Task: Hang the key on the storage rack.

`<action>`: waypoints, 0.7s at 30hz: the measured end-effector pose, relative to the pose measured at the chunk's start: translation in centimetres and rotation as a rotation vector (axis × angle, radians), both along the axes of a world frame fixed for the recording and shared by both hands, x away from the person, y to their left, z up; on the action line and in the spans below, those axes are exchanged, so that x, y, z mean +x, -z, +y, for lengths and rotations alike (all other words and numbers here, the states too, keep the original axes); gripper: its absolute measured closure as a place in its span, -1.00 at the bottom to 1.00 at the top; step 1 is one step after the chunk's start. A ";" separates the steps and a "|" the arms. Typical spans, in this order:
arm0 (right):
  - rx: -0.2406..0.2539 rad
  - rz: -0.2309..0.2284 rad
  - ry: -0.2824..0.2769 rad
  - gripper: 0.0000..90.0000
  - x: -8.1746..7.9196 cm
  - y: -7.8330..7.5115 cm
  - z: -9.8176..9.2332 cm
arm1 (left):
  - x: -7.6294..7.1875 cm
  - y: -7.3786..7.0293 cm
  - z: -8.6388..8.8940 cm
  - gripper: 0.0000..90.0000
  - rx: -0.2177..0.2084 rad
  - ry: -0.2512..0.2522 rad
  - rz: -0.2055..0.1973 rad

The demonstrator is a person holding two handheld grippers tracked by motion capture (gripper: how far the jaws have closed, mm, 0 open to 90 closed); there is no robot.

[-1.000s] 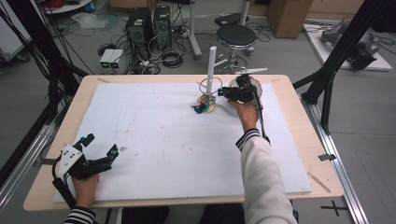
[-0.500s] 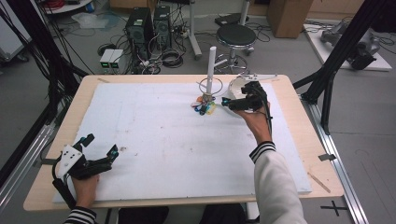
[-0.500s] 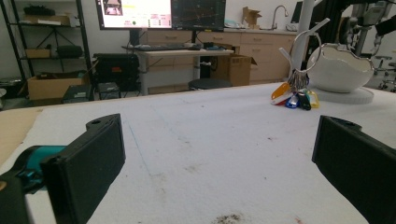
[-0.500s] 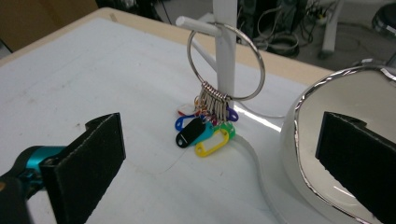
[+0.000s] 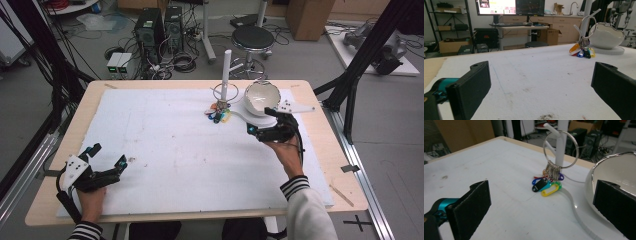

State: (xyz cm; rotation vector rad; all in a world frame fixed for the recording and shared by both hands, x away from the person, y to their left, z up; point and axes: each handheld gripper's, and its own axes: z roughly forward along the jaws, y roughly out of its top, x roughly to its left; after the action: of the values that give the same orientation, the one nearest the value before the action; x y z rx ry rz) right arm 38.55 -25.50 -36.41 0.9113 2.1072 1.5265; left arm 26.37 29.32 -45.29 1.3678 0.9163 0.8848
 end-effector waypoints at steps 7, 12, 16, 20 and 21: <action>0.019 -0.151 0.032 -0.98 -3.1 3.1 -1.3 | 0.0 0.0 0.0 -0.93 0.007 0.000 0.003; 0.015 -0.154 0.016 -0.98 -4.1 5.2 -2.3 | 0.0 0.0 0.0 -0.93 0.002 0.000 0.002; 0.031 -0.146 0.006 -0.98 -4.7 6.3 -3.0 | 0.0 0.0 0.0 -0.93 0.001 -0.001 0.001; 0.061 -0.140 -0.009 -0.98 -5.1 7.6 -3.9 | 0.0 0.0 0.0 -0.93 0.002 -0.003 0.001; 0.069 -0.138 -0.013 -0.98 -5.2 8.0 -4.1 | 0.0 0.0 0.0 -0.93 0.002 -0.003 0.001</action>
State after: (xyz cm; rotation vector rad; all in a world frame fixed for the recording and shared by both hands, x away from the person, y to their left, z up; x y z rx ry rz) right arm 33.32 -29.61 -44.36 0.7923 1.9787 1.6285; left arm 26.36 29.31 -45.28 1.3691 0.9182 0.8874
